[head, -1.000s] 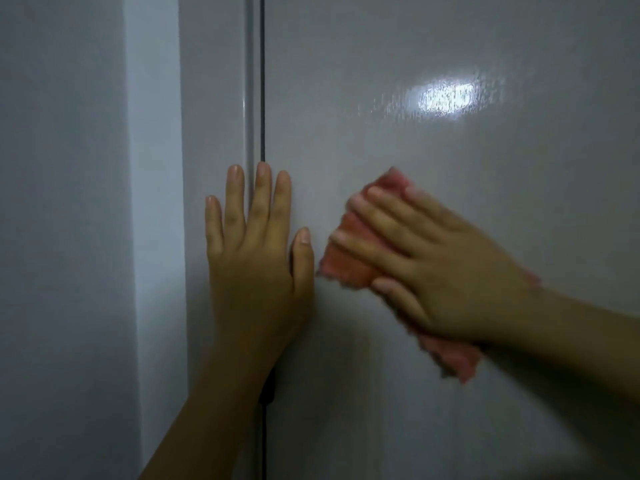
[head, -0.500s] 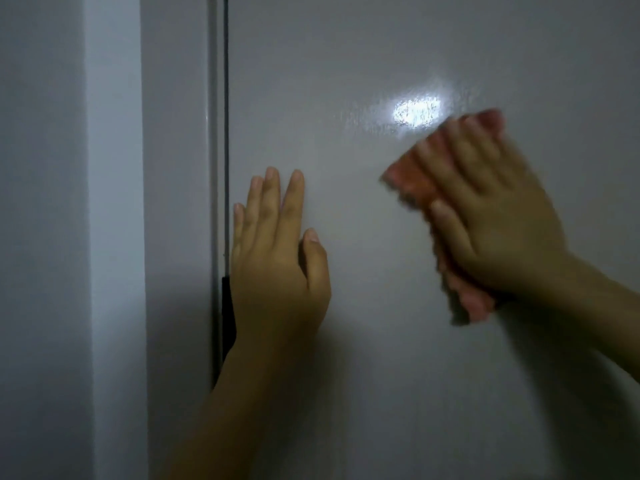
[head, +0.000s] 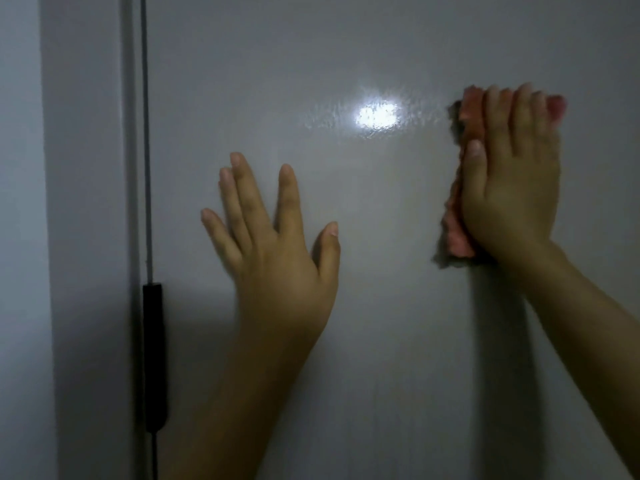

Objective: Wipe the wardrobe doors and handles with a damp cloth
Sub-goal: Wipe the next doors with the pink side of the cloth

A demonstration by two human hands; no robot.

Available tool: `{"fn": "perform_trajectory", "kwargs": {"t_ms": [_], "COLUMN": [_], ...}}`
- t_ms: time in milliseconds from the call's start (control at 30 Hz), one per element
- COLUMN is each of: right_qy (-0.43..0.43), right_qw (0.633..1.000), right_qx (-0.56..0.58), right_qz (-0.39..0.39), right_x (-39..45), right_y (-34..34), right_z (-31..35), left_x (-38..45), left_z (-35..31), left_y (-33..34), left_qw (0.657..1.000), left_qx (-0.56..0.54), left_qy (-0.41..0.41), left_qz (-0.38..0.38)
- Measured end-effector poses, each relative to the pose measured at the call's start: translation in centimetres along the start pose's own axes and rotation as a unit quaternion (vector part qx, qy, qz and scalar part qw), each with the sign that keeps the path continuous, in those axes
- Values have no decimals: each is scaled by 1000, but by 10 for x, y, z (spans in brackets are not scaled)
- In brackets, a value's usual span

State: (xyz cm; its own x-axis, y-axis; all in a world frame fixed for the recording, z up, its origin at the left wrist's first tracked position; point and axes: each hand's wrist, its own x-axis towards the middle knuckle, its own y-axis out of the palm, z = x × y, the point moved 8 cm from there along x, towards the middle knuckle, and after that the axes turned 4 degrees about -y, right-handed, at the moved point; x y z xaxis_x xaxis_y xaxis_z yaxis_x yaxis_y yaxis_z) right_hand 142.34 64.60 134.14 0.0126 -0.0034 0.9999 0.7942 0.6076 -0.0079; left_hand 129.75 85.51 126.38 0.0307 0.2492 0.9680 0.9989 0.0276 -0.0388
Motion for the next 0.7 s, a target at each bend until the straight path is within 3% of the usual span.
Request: {"fn": "perform_trajectory", "kwargs": {"t_ms": [67, 133, 233, 300, 367, 433, 500, 600, 667, 700], "right_qy": [-44, -172, -294, -218, -68, -2, -83, -286, -309, -266], "right_qw": [999, 984, 953, 973, 997, 1000, 996, 954, 946, 960], "right_qx": [9, 7, -11, -30, -21, -7, 12, 4, -17, -20], "right_qz": [-5, 40, 77, 64, 29, -6, 15, 89, 94, 85], "right_x": [-22, -51, -54, -26, -6, -12, -34, -63, -47, -31], "right_y": [3, 10, 6, 4, -3, -7, -3, -4, -8, -12], "right_z": [26, 50, 33, -10, -48, -48, -25, -21, -56, -78], "left_x": [0, 0, -4, -9, -15, -21, -26, -32, -34, -34], "left_z": [-17, -34, -55, -65, -75, -85, -94, -105, -111, -114], "left_y": [3, 6, 14, 21, 27, 32, 38, 49, 55, 57], "left_qw": [1000, 999, 998, 997, 996, 996, 996, 996, 996, 997], "left_qx": [-9, -19, -24, -17, -5, -4, -3, 14, 31, 37], "left_qy": [17, 32, 59, 74, 83, 85, 85, 82, 70, 64], "left_qz": [-8, -8, 7, 21, 27, 29, 31, 37, 34, 32]}}
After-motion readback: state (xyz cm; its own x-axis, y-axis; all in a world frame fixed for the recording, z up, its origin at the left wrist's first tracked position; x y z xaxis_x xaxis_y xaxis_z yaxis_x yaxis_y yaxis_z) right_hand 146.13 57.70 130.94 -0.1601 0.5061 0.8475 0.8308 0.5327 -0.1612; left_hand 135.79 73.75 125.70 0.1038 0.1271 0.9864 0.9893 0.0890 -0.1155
